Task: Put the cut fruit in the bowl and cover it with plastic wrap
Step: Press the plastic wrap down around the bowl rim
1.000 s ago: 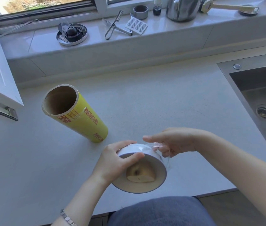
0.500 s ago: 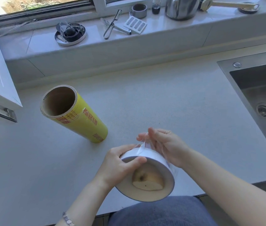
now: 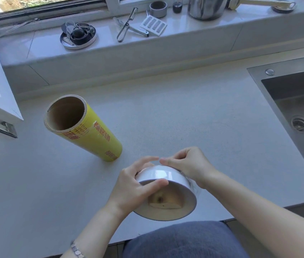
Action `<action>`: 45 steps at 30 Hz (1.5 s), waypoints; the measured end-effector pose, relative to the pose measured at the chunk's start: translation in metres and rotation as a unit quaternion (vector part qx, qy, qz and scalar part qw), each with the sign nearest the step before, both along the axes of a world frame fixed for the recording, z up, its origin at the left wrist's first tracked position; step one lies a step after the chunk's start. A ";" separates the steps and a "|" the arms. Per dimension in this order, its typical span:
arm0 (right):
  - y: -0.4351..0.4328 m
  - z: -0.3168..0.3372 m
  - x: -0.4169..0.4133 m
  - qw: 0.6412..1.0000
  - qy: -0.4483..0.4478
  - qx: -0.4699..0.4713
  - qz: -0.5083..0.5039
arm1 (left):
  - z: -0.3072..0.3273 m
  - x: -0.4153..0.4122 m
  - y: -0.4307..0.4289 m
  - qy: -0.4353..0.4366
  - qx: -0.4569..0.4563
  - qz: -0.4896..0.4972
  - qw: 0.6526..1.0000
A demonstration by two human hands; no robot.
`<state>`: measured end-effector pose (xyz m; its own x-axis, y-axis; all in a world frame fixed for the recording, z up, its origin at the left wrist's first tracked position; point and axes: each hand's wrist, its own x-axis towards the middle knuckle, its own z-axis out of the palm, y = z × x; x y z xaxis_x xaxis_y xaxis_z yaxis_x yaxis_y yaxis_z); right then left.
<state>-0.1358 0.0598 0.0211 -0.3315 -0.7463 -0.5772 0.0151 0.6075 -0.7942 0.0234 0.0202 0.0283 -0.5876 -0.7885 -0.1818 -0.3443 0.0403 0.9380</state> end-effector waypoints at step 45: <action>0.026 -0.001 -0.013 0.980 -0.089 -0.143 0.107 | -0.004 -0.007 -0.025 -0.057 0.057 -0.047 0.996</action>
<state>-0.1487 0.0854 0.0200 -0.0638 -0.9274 -0.3687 0.0650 0.3648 -0.9288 0.0160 -0.0051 0.0240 -0.6282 -0.7013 -0.3369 -0.4483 -0.0275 0.8934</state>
